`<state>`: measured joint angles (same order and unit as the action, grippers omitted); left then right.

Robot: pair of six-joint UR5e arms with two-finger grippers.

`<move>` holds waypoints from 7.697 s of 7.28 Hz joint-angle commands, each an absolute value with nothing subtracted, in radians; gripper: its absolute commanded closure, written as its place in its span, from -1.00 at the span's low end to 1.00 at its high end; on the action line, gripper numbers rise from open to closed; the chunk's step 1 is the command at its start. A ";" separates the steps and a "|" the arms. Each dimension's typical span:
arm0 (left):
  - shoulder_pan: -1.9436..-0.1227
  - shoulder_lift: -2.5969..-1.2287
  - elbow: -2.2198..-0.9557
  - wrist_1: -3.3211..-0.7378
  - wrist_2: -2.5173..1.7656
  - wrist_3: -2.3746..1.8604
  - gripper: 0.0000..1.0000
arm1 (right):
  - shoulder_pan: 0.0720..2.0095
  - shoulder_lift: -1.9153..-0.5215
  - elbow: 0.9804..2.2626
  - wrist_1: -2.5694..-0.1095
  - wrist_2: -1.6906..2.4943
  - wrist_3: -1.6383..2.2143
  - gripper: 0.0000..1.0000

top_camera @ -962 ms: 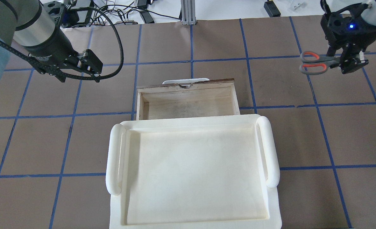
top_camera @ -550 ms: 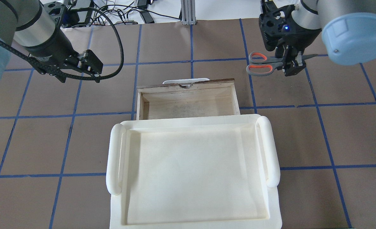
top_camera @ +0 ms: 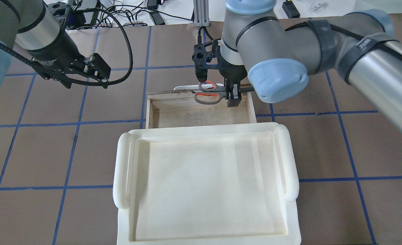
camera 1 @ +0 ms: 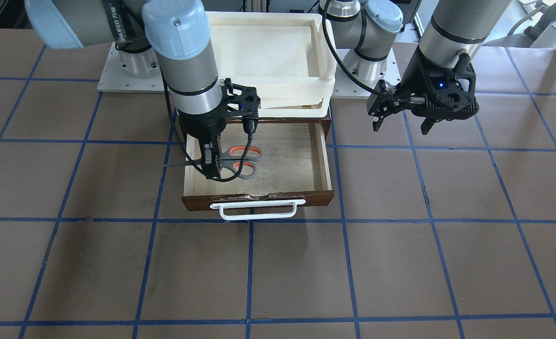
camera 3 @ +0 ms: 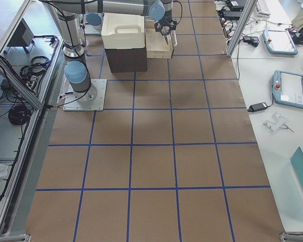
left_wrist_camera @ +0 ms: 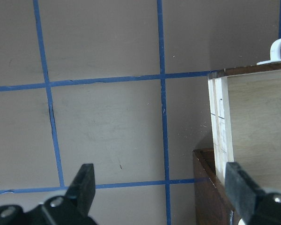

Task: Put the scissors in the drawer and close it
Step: 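Lower the held scissors into the open drawer with the right gripper, then open the right gripper and raise it away from the drawer, then swing the left gripper over to the drawer's white handle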

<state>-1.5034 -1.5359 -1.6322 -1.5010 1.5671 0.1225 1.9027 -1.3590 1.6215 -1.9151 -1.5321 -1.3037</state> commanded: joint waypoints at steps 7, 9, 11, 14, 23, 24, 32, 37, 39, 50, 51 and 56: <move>-1.503 -1.536 -1.632 -1.500 1.571 0.124 -1.00 | 2.036 -1.236 1.632 -2.000 -1.529 -1.174 0.62; -1.503 -1.536 -1.631 -1.500 1.572 0.124 -1.00 | 2.036 -1.235 1.634 -1.999 -1.528 -1.132 -0.92; -1.502 -1.536 -1.631 -1.499 1.572 0.124 -1.00 | 2.036 -1.236 1.634 -1.999 -1.531 -1.129 -1.00; -1.499 -1.543 -1.629 -1.482 1.572 0.124 -1.00 | 2.036 -1.252 1.599 -2.011 -1.546 -1.065 -1.00; -1.493 -1.557 -1.614 -1.482 1.572 0.123 -1.00 | 1.691 -1.637 1.554 -1.652 -1.560 -0.345 -1.00; -1.491 -1.560 -1.606 -1.480 1.575 0.114 -1.00 | 1.689 -1.652 1.555 -1.652 -1.560 -0.230 -1.00; -1.552 -1.647 -1.606 -1.390 1.566 0.101 -1.00 | 1.625 -1.673 1.555 -1.629 -1.566 -0.006 -1.00; -1.666 -1.802 -1.513 -1.261 1.566 -0.035 -1.00 | 1.606 -1.675 1.557 -1.626 -1.563 -0.020 -1.00; -1.727 -1.880 -1.497 -1.197 1.569 -0.103 -1.00 | 1.606 -1.675 1.557 -1.628 -1.565 -0.018 -1.00; -1.841 -2.123 -1.407 -1.247 1.588 -0.325 -1.00 | 1.606 -1.675 1.560 -1.598 -1.562 -0.002 -1.00; -1.841 -2.122 -1.407 -1.250 1.566 -0.331 -1.00 | 1.606 -1.677 1.560 -1.597 -1.562 -0.002 -1.00; -1.838 -2.094 -1.407 -1.308 1.562 -0.341 -1.00 | 1.608 -1.683 1.560 -1.560 -1.565 -0.003 -1.00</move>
<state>-1.8378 -2.0995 -1.4067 -1.3013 1.5633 -0.3402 1.6068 -1.6827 1.5600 -1.5611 -1.5644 -0.0018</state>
